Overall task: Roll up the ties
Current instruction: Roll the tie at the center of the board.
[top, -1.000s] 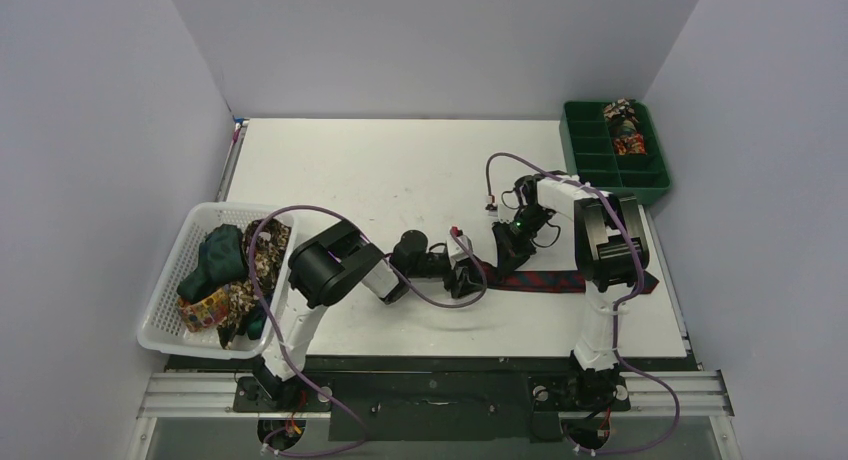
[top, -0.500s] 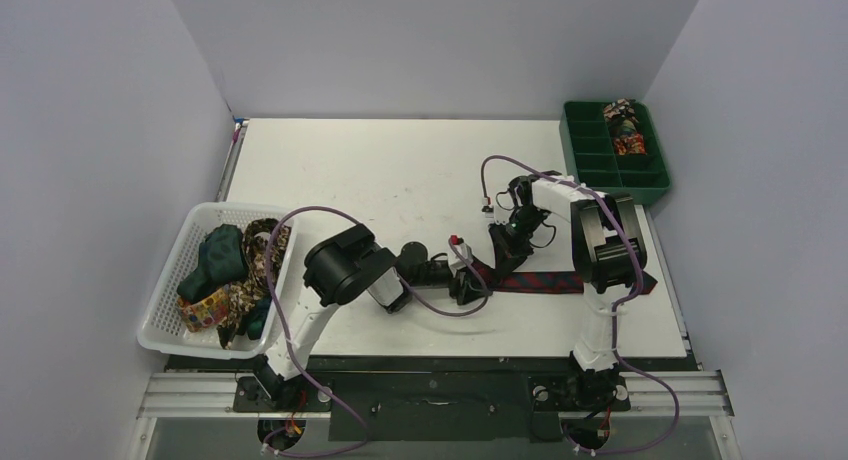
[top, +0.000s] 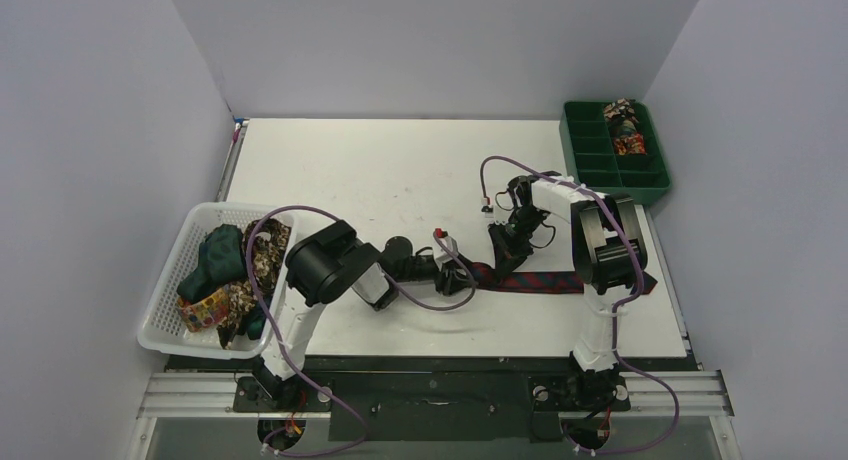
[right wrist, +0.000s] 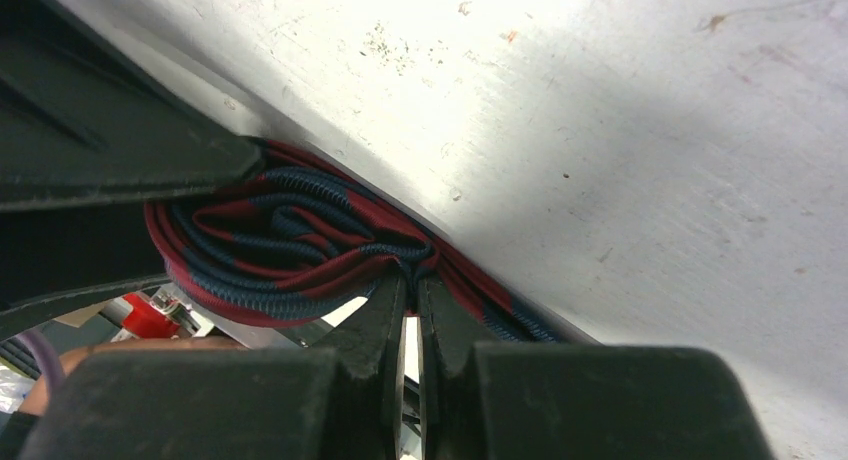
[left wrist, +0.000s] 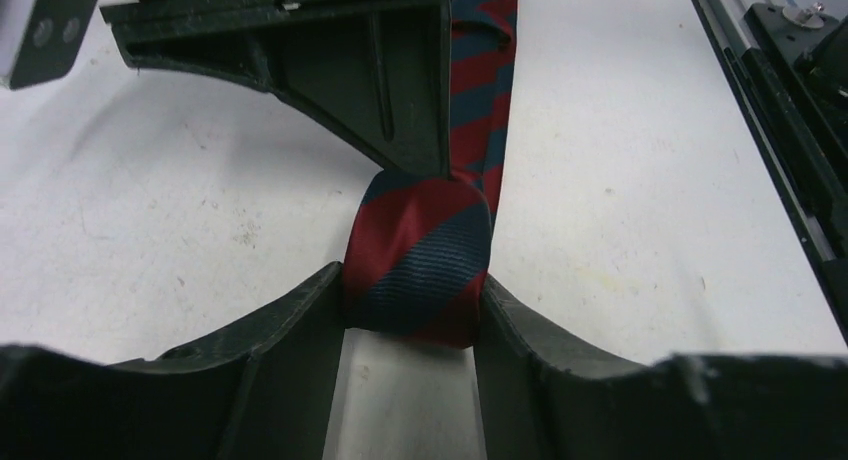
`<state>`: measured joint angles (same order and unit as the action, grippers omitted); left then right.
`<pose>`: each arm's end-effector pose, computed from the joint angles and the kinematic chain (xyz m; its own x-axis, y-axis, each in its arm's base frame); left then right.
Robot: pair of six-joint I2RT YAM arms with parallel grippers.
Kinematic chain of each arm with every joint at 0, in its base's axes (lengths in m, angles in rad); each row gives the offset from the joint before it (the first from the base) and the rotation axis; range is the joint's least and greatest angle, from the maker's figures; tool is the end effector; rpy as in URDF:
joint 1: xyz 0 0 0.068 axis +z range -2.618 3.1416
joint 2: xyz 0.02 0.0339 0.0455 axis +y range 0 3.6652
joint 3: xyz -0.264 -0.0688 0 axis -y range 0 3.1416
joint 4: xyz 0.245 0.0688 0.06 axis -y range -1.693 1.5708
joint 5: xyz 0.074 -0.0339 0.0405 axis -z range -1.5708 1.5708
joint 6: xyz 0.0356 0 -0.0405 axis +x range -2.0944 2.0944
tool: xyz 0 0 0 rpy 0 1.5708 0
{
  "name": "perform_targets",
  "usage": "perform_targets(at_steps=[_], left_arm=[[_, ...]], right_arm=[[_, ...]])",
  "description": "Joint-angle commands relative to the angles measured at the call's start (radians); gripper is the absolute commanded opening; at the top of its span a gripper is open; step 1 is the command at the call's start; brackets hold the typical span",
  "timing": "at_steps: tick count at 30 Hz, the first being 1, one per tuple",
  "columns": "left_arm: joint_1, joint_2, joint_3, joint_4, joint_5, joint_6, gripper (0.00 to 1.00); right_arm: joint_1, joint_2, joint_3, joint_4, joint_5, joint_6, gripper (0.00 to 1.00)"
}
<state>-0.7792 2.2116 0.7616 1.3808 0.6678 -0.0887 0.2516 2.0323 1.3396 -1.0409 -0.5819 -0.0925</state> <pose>0.2468 -0.2747 0.0821 -0.1368 0.0374 -0.9899 0.9830 0.1283 -0.1310 0.3318 0.1055 0.1372 -0.9404 -0.3214 0.1113 -0.2095 0.8050 0.5550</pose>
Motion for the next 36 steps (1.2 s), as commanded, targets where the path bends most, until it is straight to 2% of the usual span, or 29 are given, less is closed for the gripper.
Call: perform_targets(at_steps=[1,5,7,14,18,25,31,36], left_arm=[[-0.001,-0.07,0.053,-0.005,0.041,0.008,0.38],[-0.012,-0.084,0.092,-0.04,0.092,0.006,0.27],[-0.023,-0.082,0.118,-0.06,0.143,0.005,0.26],[-0.073,-0.01,0.197,-0.125,0.164,-0.01,0.28],[-0.098,0.03,0.225,-0.18,0.107,0.006,0.33],[-0.119,0.071,0.247,-0.397,0.006,0.139,0.33],[-0.116,0.055,0.216,-0.662,-0.046,0.3,0.2],[-0.111,0.024,0.224,-0.885,-0.074,0.351,0.14]], right_arm=[[0.034,0.062,-0.06,0.144,0.217,-0.057,0.0],[0.037,0.067,-0.06,0.144,0.208,-0.06,0.0],[0.04,0.069,-0.058,0.145,0.204,-0.06,0.0],[0.043,0.06,-0.06,0.159,0.183,-0.05,0.0],[0.043,0.061,-0.064,0.169,0.172,-0.041,0.0],[0.046,0.054,-0.069,0.176,0.152,-0.035,0.0],[0.045,0.017,-0.078,0.169,0.103,-0.041,0.0],[0.022,-0.035,-0.088,0.135,0.068,-0.055,0.0]])
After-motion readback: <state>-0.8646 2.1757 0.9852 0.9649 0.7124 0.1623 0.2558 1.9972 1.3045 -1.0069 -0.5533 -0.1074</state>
